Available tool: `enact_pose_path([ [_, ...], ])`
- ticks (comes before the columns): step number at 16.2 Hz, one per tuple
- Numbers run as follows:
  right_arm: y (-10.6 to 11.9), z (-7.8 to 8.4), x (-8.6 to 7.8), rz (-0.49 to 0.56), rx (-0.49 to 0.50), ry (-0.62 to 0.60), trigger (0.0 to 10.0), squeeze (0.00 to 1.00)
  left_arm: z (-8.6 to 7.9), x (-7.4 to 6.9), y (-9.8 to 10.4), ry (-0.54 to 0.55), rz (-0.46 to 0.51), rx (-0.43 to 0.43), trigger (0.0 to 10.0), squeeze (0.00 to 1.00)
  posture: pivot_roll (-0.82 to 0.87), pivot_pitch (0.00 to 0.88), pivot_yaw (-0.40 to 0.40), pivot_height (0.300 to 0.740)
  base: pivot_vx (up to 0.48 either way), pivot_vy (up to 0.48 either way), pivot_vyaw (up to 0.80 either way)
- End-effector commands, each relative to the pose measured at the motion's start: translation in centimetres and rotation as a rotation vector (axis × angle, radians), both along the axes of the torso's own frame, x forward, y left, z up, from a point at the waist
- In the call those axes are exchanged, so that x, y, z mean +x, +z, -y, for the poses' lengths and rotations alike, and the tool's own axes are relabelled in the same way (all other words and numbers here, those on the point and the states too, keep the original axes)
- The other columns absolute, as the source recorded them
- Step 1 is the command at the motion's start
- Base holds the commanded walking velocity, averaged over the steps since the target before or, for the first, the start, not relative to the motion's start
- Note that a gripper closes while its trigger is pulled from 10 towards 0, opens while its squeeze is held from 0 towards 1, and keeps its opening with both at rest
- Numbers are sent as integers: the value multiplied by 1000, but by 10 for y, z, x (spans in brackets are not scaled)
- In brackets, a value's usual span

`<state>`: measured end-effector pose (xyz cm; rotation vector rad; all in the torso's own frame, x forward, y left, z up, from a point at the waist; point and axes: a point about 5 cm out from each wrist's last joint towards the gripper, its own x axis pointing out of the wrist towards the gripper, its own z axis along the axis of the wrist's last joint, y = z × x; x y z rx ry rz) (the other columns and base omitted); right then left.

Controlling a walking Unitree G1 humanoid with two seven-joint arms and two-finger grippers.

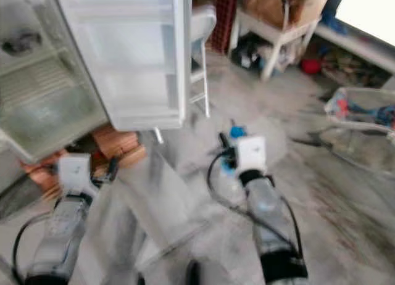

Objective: Restocking fridge

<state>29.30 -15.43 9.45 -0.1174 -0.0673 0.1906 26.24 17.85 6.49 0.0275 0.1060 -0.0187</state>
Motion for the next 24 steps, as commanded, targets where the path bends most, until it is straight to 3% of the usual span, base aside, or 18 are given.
enact_pose_path([
  [1, 8, -7, 2, 35, 19, 20, 10000, 0, -9, 0, 0, 25, -7, 16, 10000, 0, 62, 117, -70, 740, 442, 0, 0],
  [7, 8, -13, 3, 29, 24, 68, 10000, 0, -11, 1, 0, 32, -11, 15, 10000, 0, 65, 121, -70, 740, 426, 89, 0],
  [18, 7, -17, 2, 25, 29, 101, 10000, 0, -9, 2, -1, 27, -14, 22, 10000, 0, 63, 122, -73, 740, 339, 340, 781],
  [24, 9, -14, 3, 41, 23, 75, 10000, 0, -5, 4, 1, -3, 3, 45, 10000, 0, 58, 124, -71, 740, 424, 112, 78],
])
